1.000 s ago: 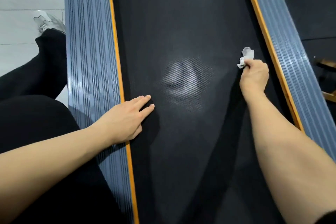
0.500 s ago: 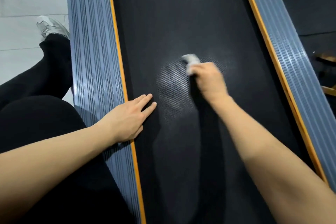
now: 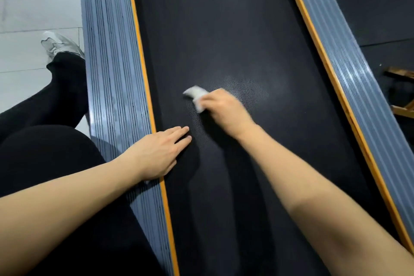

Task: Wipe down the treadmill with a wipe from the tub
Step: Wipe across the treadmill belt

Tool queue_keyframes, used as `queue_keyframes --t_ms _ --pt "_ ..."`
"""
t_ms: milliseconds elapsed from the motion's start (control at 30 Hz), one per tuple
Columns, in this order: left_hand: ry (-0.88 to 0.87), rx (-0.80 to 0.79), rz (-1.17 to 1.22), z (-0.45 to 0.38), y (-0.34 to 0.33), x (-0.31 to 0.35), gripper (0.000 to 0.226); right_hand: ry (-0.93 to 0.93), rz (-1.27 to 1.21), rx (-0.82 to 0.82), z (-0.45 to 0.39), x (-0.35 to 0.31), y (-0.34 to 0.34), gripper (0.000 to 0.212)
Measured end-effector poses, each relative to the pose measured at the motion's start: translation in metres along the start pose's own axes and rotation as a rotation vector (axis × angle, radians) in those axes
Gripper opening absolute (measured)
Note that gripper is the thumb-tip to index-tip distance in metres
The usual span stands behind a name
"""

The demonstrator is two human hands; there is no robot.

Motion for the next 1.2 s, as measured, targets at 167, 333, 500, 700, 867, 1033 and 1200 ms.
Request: queue_keyframes --t_ms 167,333,500,700,867,1033,1200 --pt "0.008 -0.031 0.024 -0.003 0.006 -0.001 0.055 -0.776 0.244 0.210 0.091 0.195 0.083 0.039" --pt "-0.021 0.057 -0.057 -0.047 0.041 0.000 0.046 -0.897 0.128 0.466 0.116 0.197 0.074 0.033" --pt "-0.059 0.203 -0.110 -0.136 0.073 -0.043 0.066 -0.895 0.069 0.612 0.125 0.186 0.069 0.026" --pt "-0.077 0.087 -0.062 -0.199 0.079 -0.092 0.086 -0.948 0.172 0.616 0.127 0.193 0.067 0.014" --pt "-0.082 -0.062 -0.104 -0.169 0.075 -0.122 0.084 -1.019 0.144 0.550 0.117 0.193 0.069 0.018" --pt "0.025 -0.085 -0.045 -0.148 0.073 -0.155 0.105 -1.078 0.144 0.571 0.109 0.188 0.083 0.027" --pt "0.074 0.002 0.015 -0.132 0.068 -0.162 0.103 -1.075 0.323 0.082 0.076 0.223 0.097 0.042"
Point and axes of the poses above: each hand's wrist, its own z-axis away from the middle knuckle, its own y-axis out of the back of the hand, x = y × z, the point moved 8 cm from there along -z, towards the middle knuckle, and after that the axes turned 6 degrees about z, right-handed, at the moved point
